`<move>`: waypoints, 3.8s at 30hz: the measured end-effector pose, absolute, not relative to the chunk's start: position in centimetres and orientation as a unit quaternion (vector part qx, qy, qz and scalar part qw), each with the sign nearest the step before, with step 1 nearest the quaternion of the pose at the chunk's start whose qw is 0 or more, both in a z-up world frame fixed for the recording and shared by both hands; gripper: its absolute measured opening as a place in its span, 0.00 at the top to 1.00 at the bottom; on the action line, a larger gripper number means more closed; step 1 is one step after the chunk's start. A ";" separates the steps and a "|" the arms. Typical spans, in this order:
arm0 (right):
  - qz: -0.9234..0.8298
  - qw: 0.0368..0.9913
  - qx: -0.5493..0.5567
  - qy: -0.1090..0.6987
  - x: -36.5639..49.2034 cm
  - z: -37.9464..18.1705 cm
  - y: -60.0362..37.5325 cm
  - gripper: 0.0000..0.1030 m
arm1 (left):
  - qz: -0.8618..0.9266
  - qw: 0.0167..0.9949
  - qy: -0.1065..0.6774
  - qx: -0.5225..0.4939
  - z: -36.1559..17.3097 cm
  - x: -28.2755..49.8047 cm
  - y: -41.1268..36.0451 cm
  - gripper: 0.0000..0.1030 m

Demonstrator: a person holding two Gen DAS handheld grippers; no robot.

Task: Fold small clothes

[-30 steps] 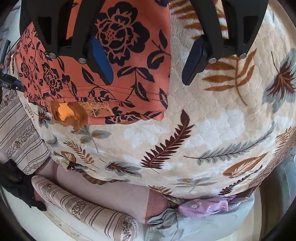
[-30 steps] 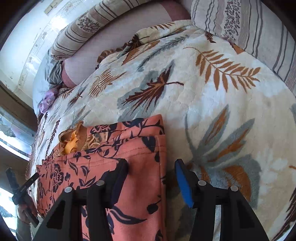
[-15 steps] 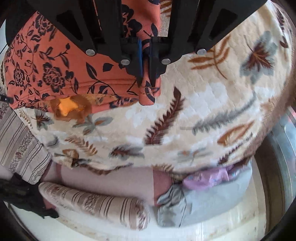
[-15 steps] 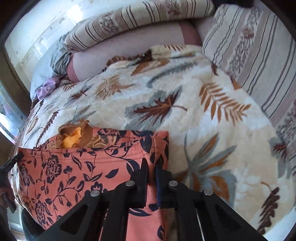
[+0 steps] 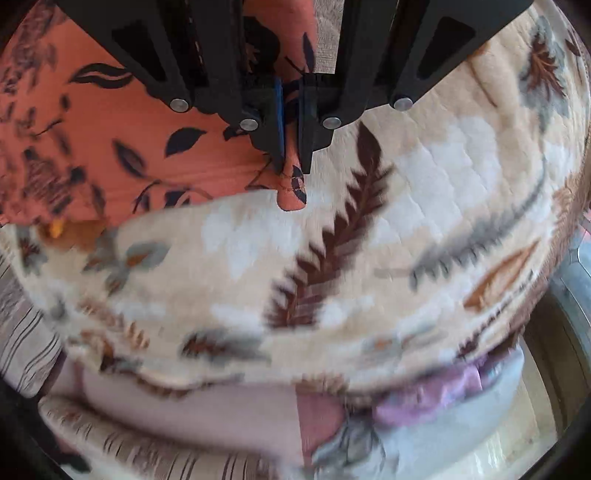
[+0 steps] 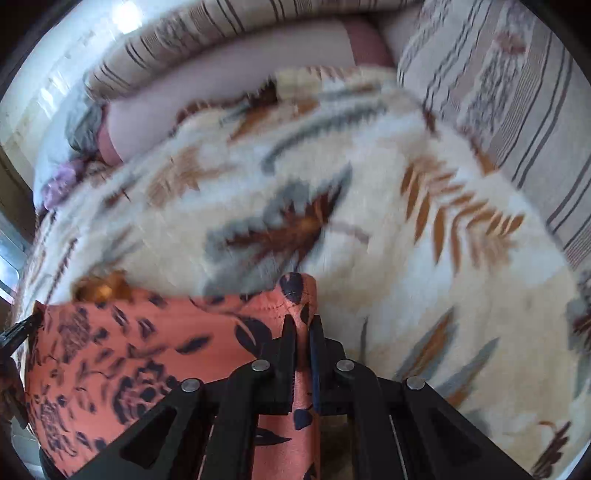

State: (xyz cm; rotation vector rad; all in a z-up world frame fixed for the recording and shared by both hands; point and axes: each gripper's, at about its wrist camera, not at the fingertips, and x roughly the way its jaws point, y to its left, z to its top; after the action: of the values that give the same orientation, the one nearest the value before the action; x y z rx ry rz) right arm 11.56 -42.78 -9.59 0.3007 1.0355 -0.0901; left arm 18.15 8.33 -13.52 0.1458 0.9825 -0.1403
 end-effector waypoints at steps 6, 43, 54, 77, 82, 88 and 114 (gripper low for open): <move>-0.052 0.849 0.169 0.498 11.0 -9.4 -44.0 0.72 | -0.061 0.877 0.472 0.068 -12.9 18.0 8.6 0.84; 0.021 0.734 0.565 0.376 -9.9 -13.5 -41.2 0.28 | -0.142 0.910 0.390 0.003 -5.2 0.7 1.2 0.32; -0.014 0.819 0.442 0.364 -8.5 -8.8 -40.7 0.92 | -0.124 0.875 0.456 0.107 -12.4 1.7 -5.6 0.26; -0.005 0.789 0.470 0.396 -8.8 -14.5 -43.1 0.89 | -0.145 0.867 0.461 0.120 -12.3 1.2 -7.0 0.33; 0.018 0.765 0.507 0.396 -10.3 -14.4 -44.8 0.71 | -0.154 0.867 0.458 0.120 -12.4 1.1 -6.7 0.31; 0.006 0.796 0.470 0.381 -9.1 -10.3 -47.9 0.61 | -0.150 0.874 0.448 0.116 -12.4 0.7 -6.8 0.30; -0.038 0.830 0.299 0.468 9.3 -7.0 -46.1 0.37 | -0.164 0.880 0.443 0.046 -9.8 0.6 -3.5 0.29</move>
State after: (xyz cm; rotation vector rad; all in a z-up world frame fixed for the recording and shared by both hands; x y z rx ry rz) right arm 9.25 -46.07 -7.00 0.6350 0.9934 -0.0802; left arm 0.61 -3.49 -9.79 0.0950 0.9242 -0.3417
